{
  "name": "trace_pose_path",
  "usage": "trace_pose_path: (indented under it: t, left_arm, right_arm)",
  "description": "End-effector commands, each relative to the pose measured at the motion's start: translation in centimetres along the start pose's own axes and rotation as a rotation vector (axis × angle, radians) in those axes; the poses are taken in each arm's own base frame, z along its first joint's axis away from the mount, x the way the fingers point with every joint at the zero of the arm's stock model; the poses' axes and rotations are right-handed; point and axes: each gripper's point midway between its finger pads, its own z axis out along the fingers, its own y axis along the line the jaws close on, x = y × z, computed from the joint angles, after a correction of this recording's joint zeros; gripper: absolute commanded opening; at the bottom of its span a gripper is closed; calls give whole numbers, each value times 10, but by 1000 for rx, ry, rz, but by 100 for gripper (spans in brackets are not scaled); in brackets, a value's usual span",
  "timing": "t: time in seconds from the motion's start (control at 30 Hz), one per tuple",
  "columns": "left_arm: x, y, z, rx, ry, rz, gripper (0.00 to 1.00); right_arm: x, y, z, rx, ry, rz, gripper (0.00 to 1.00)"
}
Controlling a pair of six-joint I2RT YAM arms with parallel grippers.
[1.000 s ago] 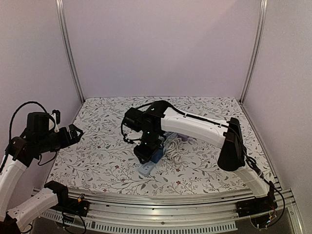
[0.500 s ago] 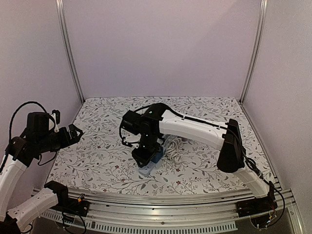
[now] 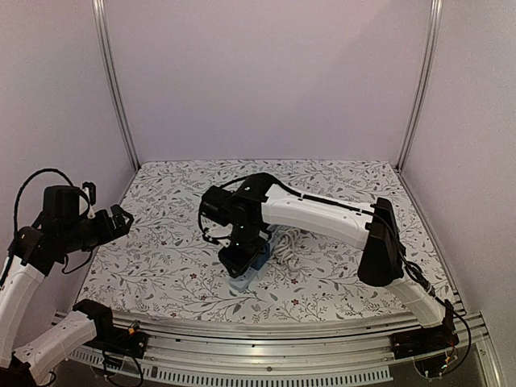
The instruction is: Insert the plug
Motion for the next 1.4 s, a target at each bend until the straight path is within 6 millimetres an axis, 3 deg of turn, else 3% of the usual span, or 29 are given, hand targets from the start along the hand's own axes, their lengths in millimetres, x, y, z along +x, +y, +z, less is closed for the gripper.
trace_pose_path:
  t: [0.0,0.27,0.5,0.77,1.37]
  left_arm:
    - [2,8,-1,-30,0,6,100]
    - [2,9,-1,-32,-2,2,100]
    - [2,9,0,-30,1,2,100]
    - [2,9,1,-31,4,3,100]
    - [2,11,1,-39,0,-1,100]
  right_arm:
    - [75,-15,8,70,322,18,0]
    - [83,-20,14,90,358,1,0]
    - [79,-24,16,106,340,7,0]
    - [72,-47,15,182,313,42,0]
    - [78,-68,17,277,342,55,0]
